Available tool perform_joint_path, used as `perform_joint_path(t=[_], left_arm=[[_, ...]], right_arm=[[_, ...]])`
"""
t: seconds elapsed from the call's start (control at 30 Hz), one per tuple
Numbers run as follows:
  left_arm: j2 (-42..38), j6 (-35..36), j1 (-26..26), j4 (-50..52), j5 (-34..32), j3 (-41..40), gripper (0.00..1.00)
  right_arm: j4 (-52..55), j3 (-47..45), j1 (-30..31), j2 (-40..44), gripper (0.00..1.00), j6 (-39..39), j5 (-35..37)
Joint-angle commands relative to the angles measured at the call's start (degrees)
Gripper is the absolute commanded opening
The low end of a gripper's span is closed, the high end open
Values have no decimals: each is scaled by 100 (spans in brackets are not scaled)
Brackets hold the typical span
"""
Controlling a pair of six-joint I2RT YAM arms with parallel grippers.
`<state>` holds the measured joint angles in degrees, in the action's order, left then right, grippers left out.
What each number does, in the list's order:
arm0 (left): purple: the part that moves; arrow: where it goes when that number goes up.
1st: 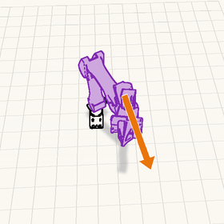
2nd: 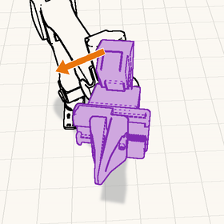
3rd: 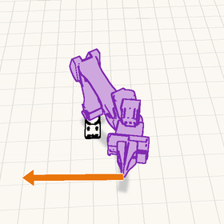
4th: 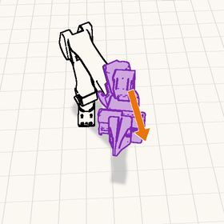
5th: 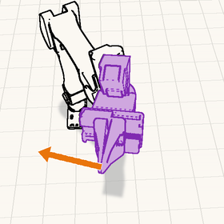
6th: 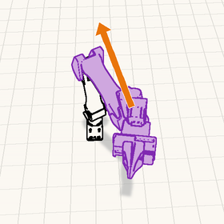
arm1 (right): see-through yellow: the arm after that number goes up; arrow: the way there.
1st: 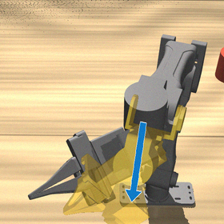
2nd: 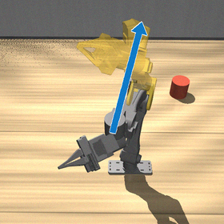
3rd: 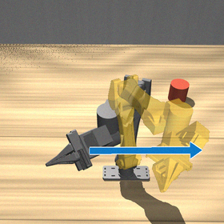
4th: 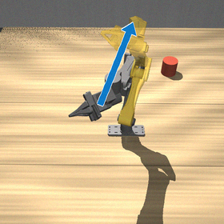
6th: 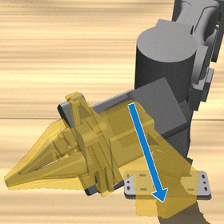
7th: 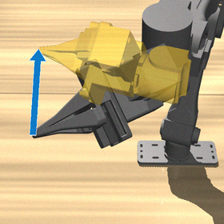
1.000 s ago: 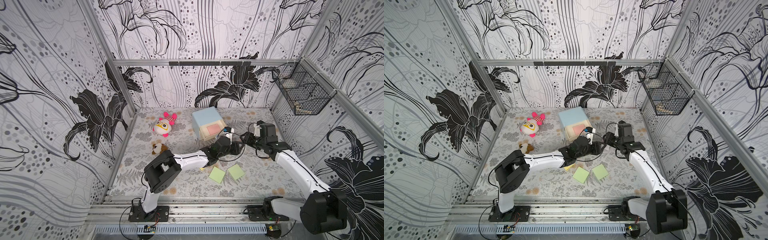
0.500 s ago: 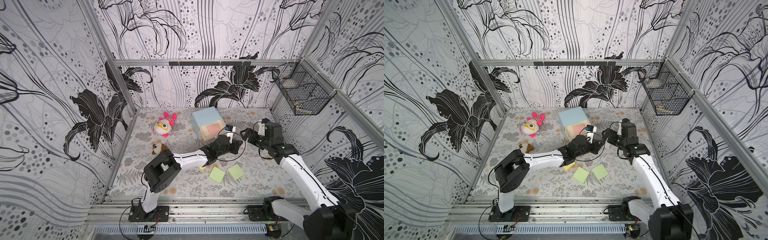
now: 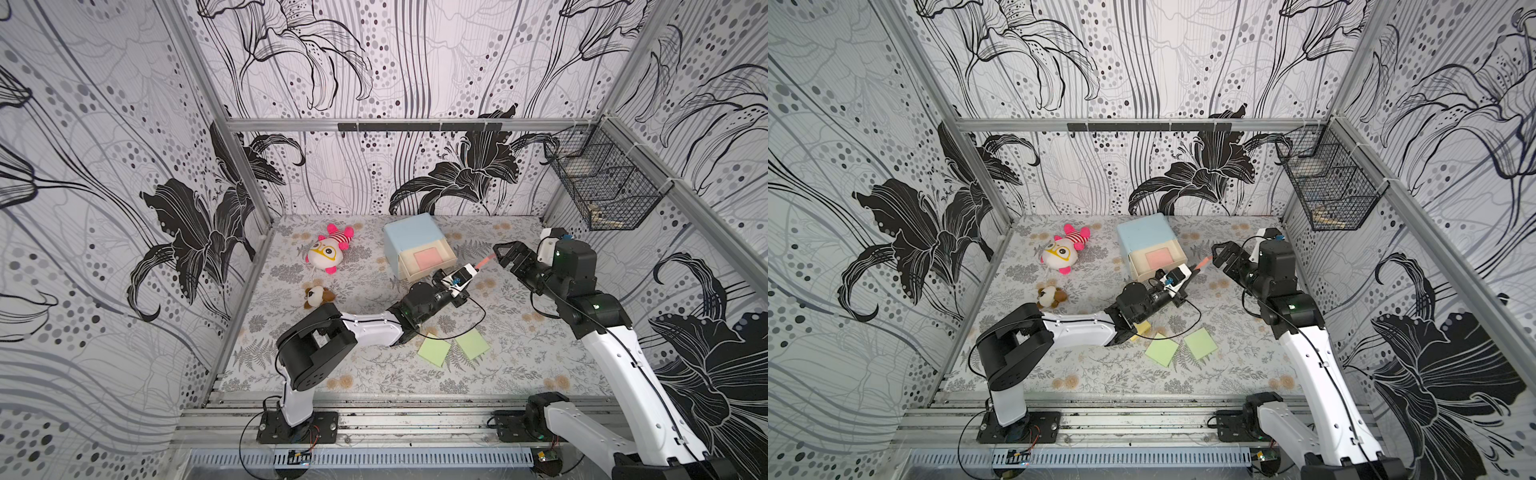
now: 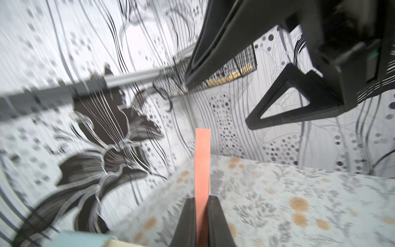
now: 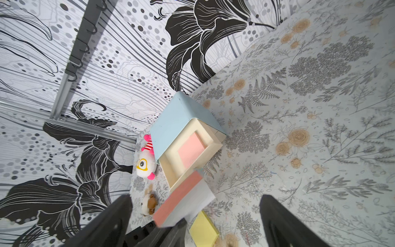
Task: Please put the sticky notes in the drawer by color
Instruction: Pick up the sticky notes from the center of the board.
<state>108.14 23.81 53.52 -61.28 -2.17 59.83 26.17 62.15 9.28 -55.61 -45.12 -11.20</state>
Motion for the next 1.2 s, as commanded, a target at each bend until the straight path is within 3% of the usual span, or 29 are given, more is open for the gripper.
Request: perform_joint_path(t=[0.0,0.37,0.53,0.87,1.17], left_arm=[[296,2053,-39,-1893,-243,-31,0],[543,4506,-60,-1920,-761,265,0],[424,5227,-39,-1707,-828,167,0],[259,5624,89,-1490,-784,69,0],[254,5663,216,-1365,-819,98,0]], right_arm=[[-8,128,-36,119,99,-508,-471],[-153,-97,-42,441,98,-1049,-859],[-464,-218,-40,379,85,-1284,-1281],[-752,-268,-40,118,57,-1293,-1603],[-778,-323,-40,-44,42,-1159,-1648]])
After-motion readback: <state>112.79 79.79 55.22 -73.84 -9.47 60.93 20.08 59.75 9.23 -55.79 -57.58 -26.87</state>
